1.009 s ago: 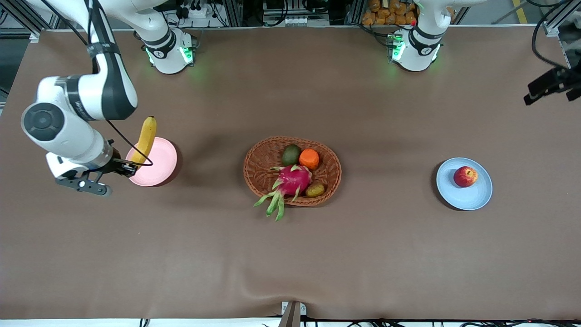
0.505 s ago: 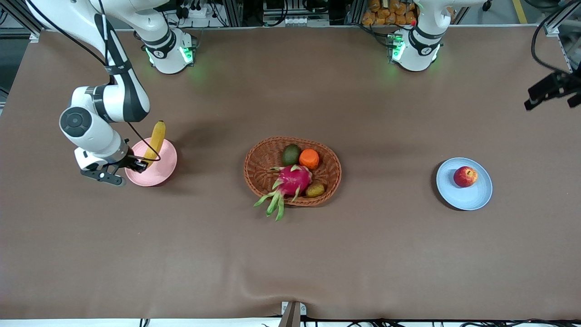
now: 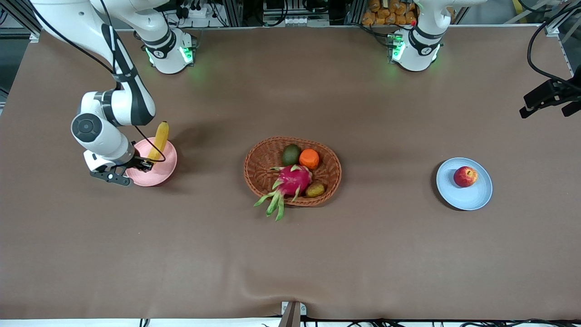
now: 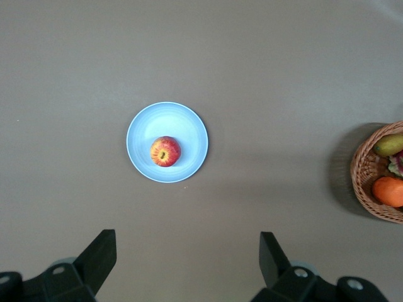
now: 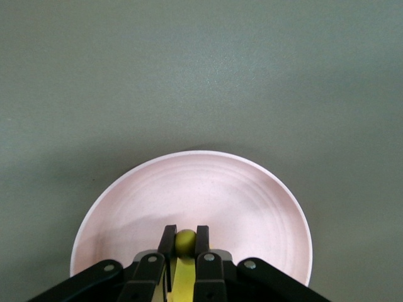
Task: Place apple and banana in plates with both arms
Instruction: 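Lower the banana onto the pink plate with the right gripper, then open the right gripper and draw it back from the banana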
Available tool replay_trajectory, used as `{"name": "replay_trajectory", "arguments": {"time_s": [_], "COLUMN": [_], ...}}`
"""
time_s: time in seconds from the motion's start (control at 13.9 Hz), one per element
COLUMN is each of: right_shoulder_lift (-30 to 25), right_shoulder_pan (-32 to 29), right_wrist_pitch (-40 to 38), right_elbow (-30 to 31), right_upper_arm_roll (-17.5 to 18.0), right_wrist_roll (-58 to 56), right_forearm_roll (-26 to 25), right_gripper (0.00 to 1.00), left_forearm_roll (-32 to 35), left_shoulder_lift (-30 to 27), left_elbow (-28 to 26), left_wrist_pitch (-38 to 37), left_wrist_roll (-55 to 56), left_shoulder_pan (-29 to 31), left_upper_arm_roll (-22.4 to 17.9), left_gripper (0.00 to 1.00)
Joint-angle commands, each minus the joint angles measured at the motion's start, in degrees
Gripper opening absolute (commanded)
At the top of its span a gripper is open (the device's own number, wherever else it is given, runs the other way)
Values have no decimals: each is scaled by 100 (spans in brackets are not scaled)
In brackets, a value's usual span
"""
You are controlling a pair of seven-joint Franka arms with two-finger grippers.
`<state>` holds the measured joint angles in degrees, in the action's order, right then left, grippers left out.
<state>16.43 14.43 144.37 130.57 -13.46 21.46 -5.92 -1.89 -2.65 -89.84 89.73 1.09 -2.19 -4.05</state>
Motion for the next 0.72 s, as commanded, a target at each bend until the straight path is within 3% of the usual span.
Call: {"name": "replay_trajectory", "arguments": {"time_s": [0.0,0.14,0.43,0.65], "right_shoulder_lift": [-25,-104,-570,-702], "right_shoulder_pan": [-299,-309,-204,-54], "right_wrist_pitch": [-14,-459,-2374,-3946], "right_elbow": [-127,-442,-1557,-2821], "right_upper_arm_roll": [81,89,151,186], "right_wrist_roll": [-46,-46,-28,-54], "right_forearm_roll": [-85,-76,20,617], "right_gripper": [100,100,100,100], "left_forearm_roll": [-127,-101,-66,-22], "left_shoulder_lift": [-25,-25,1,10], "left_elbow": [81,81,81,116], "left_wrist_pitch": [-140,-148,-148,-166], "left_wrist_roll": [32,23,-12,6], "left_shoulder_pan": [-18,-35,-27,-70], "left_upper_arm_roll": [-52,-35,-26,0], "left_gripper": [100,100,100,100]}}
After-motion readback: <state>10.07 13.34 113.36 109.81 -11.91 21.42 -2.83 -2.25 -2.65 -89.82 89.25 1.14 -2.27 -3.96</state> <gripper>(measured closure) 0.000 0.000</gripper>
